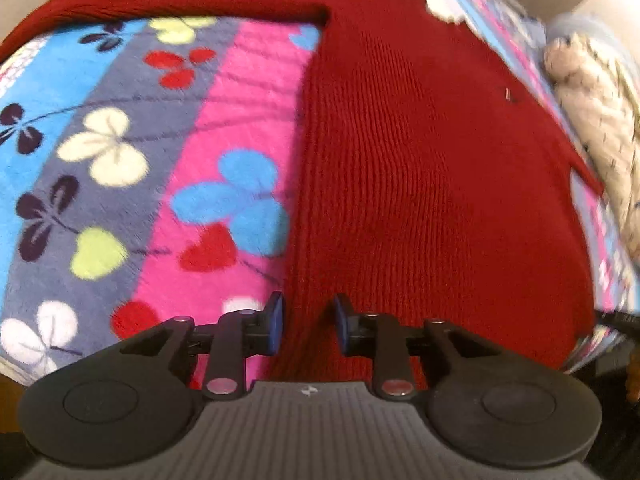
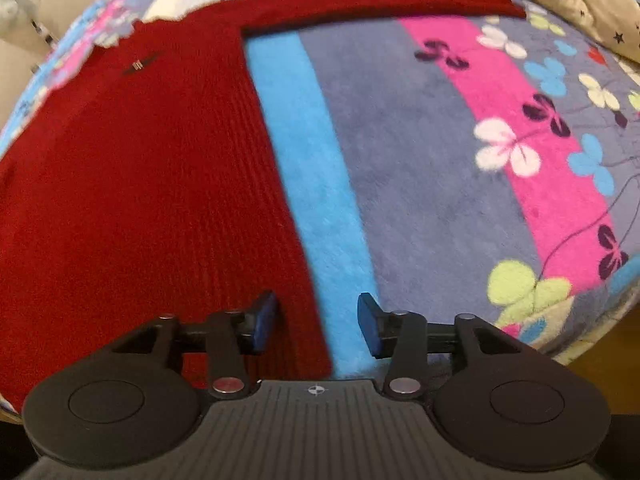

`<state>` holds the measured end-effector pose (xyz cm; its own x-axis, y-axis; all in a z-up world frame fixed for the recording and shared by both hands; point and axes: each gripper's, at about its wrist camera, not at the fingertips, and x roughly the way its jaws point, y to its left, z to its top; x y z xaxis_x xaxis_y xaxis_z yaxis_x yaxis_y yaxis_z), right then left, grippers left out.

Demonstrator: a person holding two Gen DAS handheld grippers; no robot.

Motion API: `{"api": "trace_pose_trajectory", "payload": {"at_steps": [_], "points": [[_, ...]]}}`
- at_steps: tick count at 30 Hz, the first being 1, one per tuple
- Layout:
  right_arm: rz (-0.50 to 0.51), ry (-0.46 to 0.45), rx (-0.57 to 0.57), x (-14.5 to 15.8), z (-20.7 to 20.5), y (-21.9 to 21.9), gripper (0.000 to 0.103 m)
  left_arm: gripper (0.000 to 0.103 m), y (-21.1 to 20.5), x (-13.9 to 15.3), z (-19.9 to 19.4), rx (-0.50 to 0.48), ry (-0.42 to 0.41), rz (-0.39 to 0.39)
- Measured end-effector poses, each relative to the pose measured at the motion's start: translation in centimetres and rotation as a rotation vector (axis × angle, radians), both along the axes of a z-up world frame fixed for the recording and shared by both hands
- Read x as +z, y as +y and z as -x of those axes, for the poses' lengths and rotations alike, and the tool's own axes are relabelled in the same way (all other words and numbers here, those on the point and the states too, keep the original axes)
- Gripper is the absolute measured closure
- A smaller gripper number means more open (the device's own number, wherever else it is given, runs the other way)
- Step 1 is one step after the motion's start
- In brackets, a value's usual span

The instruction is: Fold small clothes

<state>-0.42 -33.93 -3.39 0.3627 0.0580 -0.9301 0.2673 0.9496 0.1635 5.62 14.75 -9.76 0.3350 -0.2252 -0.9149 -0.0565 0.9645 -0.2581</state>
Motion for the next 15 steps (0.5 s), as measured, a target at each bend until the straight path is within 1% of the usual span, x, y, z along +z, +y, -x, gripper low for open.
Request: {"api": "trace_pose_trajectory", "payload": {"at_steps": [1, 2, 3, 4, 5, 6, 7, 8, 9, 10, 11, 12, 13, 14, 15], "points": [[-0.005, 0.005, 0.009, -0.2, 0.0, 0.1, 0.057, 0.075, -0.4, -0.2, 0.0, -0.019, 0.005, -0.021], [-0.007, 0.002, 0.019, -0.1, 0.1, 0.2, 0.061, 0.077, -0.7, -0.1, 0.2, -0.028, 0.002, -0.037], [-0.02, -0.009, 0.036, 0.1, 0.3, 0.4, 0.085, 0.088, -0.7, -0.1, 0.3, -0.032, -0.005, -0.04], [-0.033, -0.029, 0.045, 0.5, 0.5, 0.5, 0.096, 0.09, -0.5, 0.3, 0.5, -0.03, -0.024, -0.027], [-0.006, -0.065, 0.037, 1.2, 0.9, 0.6, 0.097, 0.09, -0.2, 0.9, 0.8, -0.025, -0.062, -0.009], [0.044, -0.123, 0.027, 2.5, 1.6, 0.8, 0.097, 0.091, 0.0, 1.7, 1.2, -0.024, -0.106, 0.011], [0.056, -0.177, 0.028, 3.6, 2.2, 0.9, 0.097, 0.091, 0.3, 2.6, 1.7, -0.025, -0.157, 0.039], [0.046, -0.21, 0.022, 4.3, 2.7, 0.8, 0.097, 0.091, 0.7, 3.3, 2.3, -0.025, -0.201, 0.07], [0.042, -0.215, 0.018, 4.4, 2.9, 0.7, 0.097, 0.091, 0.9, 3.4, 2.4, -0.021, -0.203, 0.073], [0.039, -0.189, 0.016, 3.8, 2.7, 0.6, 0.097, 0.091, 0.9, 2.7, 2.1, -0.009, -0.165, 0.044], [0.039, -0.142, 0.018, 2.8, 2.2, 0.5, 0.097, 0.091, 0.6, 1.5, 1.6, 0.004, -0.099, -0.011], [0.049, -0.103, 0.022, 1.9, 1.7, 0.7, 0.097, 0.091, 0.3, 0.6, 1.1, -0.003, -0.053, -0.054], [0.075, -0.087, 0.021, 1.6, 1.4, 0.8, 0.095, 0.09, -0.4, 0.2, 0.8, -0.024, -0.039, -0.096], [0.108, -0.093, 0.013, 1.8, 1.3, 1.1, 0.094, 0.09, -0.9, 0.5, 0.6, -0.035, -0.069, -0.124], [0.134, -0.122, -0.003, 2.3, 1.3, 1.3, 0.094, 0.09, -1.4, 1.4, 0.8, -0.041, -0.126, -0.147]]}}
